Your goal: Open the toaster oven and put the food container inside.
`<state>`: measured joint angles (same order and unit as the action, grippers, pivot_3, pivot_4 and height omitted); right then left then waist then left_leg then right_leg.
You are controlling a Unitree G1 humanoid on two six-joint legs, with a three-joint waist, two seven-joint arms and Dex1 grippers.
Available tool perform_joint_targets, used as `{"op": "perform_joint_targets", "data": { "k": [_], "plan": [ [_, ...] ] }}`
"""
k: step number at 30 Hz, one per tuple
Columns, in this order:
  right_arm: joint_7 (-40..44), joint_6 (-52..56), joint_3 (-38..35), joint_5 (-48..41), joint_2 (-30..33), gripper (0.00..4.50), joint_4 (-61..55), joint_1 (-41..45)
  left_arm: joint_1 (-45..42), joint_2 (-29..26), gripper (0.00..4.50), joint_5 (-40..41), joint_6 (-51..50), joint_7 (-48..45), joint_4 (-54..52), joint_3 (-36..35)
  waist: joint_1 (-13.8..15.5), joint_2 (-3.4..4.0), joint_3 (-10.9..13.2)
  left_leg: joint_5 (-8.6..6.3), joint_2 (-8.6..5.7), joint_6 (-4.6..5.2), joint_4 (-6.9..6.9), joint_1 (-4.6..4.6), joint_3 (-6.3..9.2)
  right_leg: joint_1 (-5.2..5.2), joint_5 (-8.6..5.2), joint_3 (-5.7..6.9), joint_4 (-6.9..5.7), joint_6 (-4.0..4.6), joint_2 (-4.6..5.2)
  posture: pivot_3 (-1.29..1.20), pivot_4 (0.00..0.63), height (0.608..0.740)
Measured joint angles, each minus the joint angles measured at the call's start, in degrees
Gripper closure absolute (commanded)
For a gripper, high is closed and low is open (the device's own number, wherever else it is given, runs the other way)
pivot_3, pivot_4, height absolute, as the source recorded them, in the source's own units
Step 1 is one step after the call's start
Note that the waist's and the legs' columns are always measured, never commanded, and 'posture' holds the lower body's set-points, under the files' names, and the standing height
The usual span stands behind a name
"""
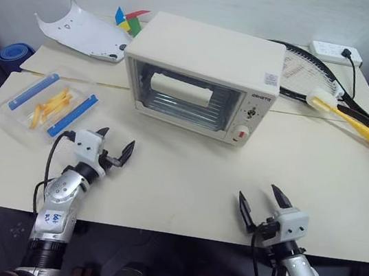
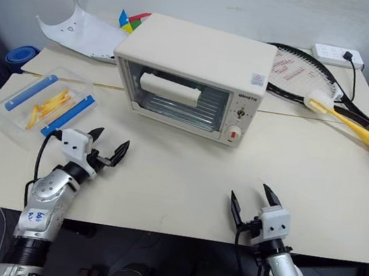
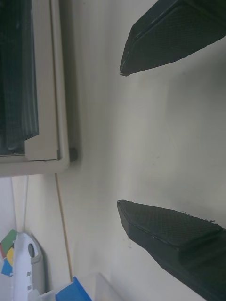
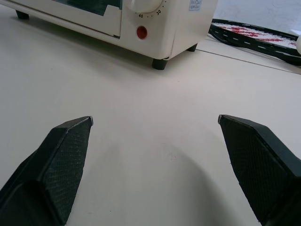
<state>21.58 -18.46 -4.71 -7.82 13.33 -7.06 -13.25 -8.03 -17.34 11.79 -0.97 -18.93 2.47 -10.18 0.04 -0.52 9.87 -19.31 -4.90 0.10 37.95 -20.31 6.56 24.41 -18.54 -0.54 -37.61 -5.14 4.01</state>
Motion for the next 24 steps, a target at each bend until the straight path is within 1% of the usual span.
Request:
{"op": "perform_joint_targets", "data": {
  "k": [5,7,9,12,14,24],
  "plan": [
    [1.7,0.1,0.3,-1.3,0.3,0.03,0.0,1.5,0.0,-0.3,0.00,-0.4,-0.3,0.3,-0.1,-0.1,0.1,0.00,0.0,0.00,-0.01,0.00,0.01,0.00,0.00,-0.01,0.00,0.00,0.01,0.00,0.00,0.00,0.150,0.740],
    [3.5,2.0,1.3,-2.9,1.6,0.03,-1.4,2.5,0.2,-0.5,0.00,1.9,-1.2,-1.3,-1.2,-0.6,-0.1,0.00,0.0,0.00,0.01,0.00,0.01,-0.01,-0.01,0.00,0.00,0.00,0.01,0.00,0.00,0.00,0.150,0.740],
    [5.0,4.3,2.0,-4.2,3.0,0.03,-4.0,4.3,0.4,-2.0,0.00,4.1,-1.7,-3.7,-2.8,-1.2,-0.3,0.01,0.0,0.01,0.06,-0.01,0.00,0.00,-0.02,0.01,0.00,0.00,0.01,0.00,-0.02,0.00,0.150,0.740],
    [7.5,7.3,2.1,-5.9,5.9,0.03,-7.2,7.0,0.5,-6.0,0.00,4.4,-1.5,-5.0,-2.8,-4.1,-0.2,0.01,0.0,0.01,0.09,-0.03,0.00,0.01,0.02,0.00,0.00,0.02,0.01,0.01,-0.08,0.00,0.150,0.740],
    [8.6,9.1,2.1,-7.2,6.5,0.03,-7.9,7.8,0.8,-7.3,0.00,4.9,-1.5,-5.8,-2.4,-5.7,0.0,0.01,0.0,0.00,0.07,-0.02,0.00,0.00,0.01,-0.01,0.00,0.01,0.04,0.01,-0.06,0.00,0.150,0.740],
    [9.5,13.0,1.9,-8.7,6.9,0.03,-8.7,9.2,1.7,-6.9,0.00,5.4,-2.1,-6.4,-2.4,-5.8,-0.1,0.00,0.0,0.00,0.08,-0.02,0.00,0.00,0.01,-0.04,0.00,0.02,0.08,0.01,-0.06,0.00,0.150,0.740]
  ]
}}
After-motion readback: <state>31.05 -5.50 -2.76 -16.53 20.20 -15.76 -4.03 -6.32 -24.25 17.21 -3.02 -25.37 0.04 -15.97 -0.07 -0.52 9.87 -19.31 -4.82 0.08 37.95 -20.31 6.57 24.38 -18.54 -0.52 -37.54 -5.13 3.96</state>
